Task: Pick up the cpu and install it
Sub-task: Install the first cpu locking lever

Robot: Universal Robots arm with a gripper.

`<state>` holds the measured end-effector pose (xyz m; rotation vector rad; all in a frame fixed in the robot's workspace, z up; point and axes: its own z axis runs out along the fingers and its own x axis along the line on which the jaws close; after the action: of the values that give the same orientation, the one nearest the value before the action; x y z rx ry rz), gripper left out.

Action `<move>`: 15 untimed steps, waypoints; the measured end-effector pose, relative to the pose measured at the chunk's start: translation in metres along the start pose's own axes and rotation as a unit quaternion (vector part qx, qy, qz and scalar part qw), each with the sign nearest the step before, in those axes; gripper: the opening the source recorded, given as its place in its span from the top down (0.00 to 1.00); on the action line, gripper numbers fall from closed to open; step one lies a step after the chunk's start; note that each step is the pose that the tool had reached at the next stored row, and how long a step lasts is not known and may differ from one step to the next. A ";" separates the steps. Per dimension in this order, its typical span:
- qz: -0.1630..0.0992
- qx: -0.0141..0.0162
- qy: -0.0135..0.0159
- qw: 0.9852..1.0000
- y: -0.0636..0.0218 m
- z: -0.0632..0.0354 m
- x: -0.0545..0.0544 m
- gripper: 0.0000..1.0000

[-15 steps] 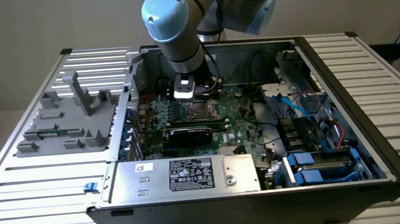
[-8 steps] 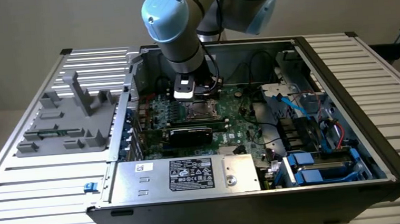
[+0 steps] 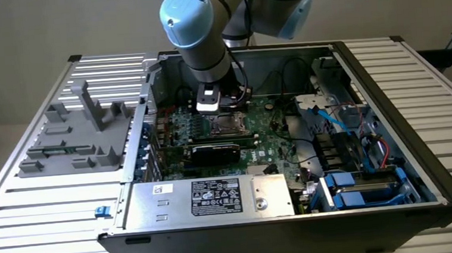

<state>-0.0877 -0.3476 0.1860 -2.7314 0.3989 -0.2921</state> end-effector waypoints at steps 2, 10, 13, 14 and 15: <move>0.000 0.000 0.000 1.000 -0.0010 -0.0022 0.000 0.89; 0.002 -0.002 -0.005 1.000 -0.0074 -0.0187 0.002 0.89; 0.005 -0.007 -0.015 1.000 -0.0072 -0.0194 0.001 0.89; 0.006 -0.011 -0.019 1.000 -0.0070 -0.0196 0.000 0.89; 0.007 -0.015 -0.022 1.000 -0.0068 -0.0199 0.000 0.89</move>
<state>-0.0915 -0.3478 0.2067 -2.7572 0.4128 -0.2232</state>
